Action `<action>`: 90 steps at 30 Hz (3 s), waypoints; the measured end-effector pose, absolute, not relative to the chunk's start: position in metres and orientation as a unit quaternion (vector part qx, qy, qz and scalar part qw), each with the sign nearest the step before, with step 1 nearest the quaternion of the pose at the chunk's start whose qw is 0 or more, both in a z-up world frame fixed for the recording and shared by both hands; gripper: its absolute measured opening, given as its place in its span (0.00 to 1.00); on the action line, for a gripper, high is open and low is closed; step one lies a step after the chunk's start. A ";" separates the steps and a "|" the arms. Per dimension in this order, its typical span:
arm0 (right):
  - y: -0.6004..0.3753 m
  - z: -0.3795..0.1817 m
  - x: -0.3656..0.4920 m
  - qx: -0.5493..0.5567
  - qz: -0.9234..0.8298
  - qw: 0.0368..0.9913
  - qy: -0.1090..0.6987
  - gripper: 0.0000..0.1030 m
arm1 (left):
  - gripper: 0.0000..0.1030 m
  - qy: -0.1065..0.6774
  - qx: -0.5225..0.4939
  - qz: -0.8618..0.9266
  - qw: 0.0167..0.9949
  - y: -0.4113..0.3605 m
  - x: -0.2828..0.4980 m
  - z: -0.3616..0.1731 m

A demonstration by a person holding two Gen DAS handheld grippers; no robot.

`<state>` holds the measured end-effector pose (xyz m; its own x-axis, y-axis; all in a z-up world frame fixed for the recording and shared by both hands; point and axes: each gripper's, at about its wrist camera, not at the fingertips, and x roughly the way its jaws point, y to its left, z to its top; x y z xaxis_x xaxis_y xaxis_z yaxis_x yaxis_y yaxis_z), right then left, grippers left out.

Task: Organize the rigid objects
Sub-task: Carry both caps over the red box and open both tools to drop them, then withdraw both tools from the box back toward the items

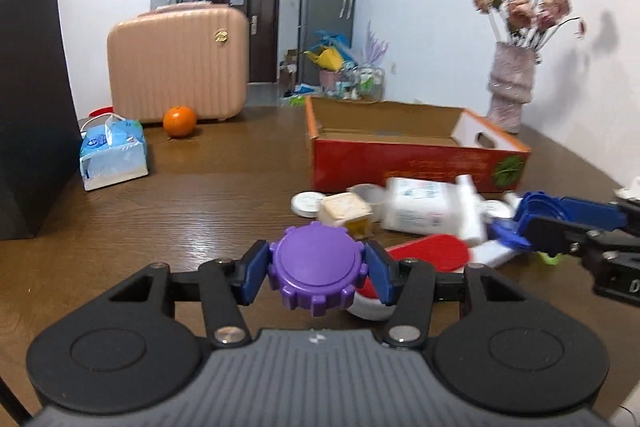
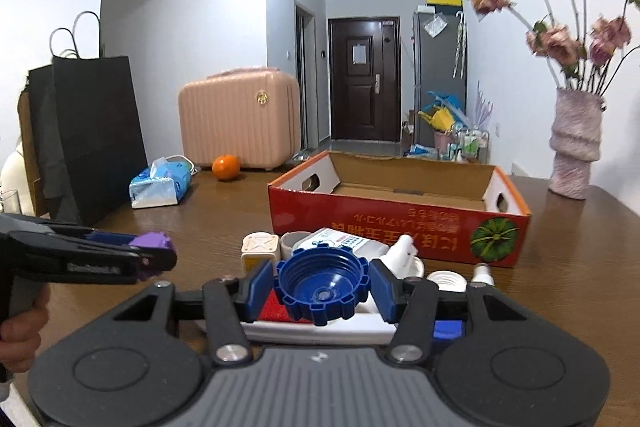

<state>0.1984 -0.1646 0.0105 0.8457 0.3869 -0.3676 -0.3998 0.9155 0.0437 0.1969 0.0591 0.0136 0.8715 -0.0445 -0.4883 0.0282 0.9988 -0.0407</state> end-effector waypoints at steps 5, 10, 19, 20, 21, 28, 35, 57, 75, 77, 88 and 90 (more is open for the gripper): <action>-0.182 0.015 0.169 -0.011 0.198 0.964 0.176 0.50 | 0.52 0.234 0.004 -0.030 0.972 0.036 0.179 0.027; -0.203 0.019 0.156 0.003 0.188 0.969 0.163 0.50 | 0.52 0.234 0.006 -0.054 0.971 0.016 0.179 0.035; -0.226 0.032 0.190 -0.004 0.179 0.970 0.162 0.50 | 0.52 0.219 -0.004 -0.060 0.974 0.005 0.233 0.049; -0.227 0.034 0.198 -0.005 0.179 0.971 0.160 0.50 | 0.52 0.218 0.000 -0.059 0.974 0.005 0.244 0.052; -0.228 0.036 0.207 -0.007 0.180 0.971 0.158 0.50 | 0.52 0.217 0.002 -0.058 0.974 0.006 0.254 0.055; -0.232 0.063 0.309 -0.003 0.192 0.967 0.170 0.50 | 0.52 0.224 0.001 -0.060 0.973 0.015 0.368 0.081; -0.223 0.067 0.457 -0.023 0.184 0.957 0.225 0.50 | 0.52 0.277 -0.003 -0.037 0.960 0.022 0.510 0.068; -0.195 0.009 0.602 -0.106 0.107 0.925 0.350 0.74 | 0.76 0.395 0.061 -0.022 0.917 0.012 0.611 0.007; -0.253 0.139 0.387 -0.032 0.140 0.967 0.211 1.00 | 1.00 0.235 0.034 0.000 0.971 0.033 0.350 0.137; -0.254 0.139 0.359 -0.027 0.140 0.971 0.194 1.00 | 1.00 0.221 0.027 0.002 0.975 0.034 0.318 0.138; -0.256 0.095 0.205 0.026 0.189 0.977 0.095 1.00 | 1.00 0.173 -0.022 -0.011 0.985 0.055 0.168 0.111; -0.253 0.083 0.174 0.024 0.200 0.977 0.075 1.00 | 1.00 0.151 -0.022 0.005 0.988 0.058 0.140 0.104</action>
<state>0.1743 -0.2529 0.0830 0.9090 0.3934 -0.1377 -0.3861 0.9192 0.0770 0.1402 0.0582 0.1040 0.9542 0.0037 -0.2992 -0.0169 0.9990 -0.0417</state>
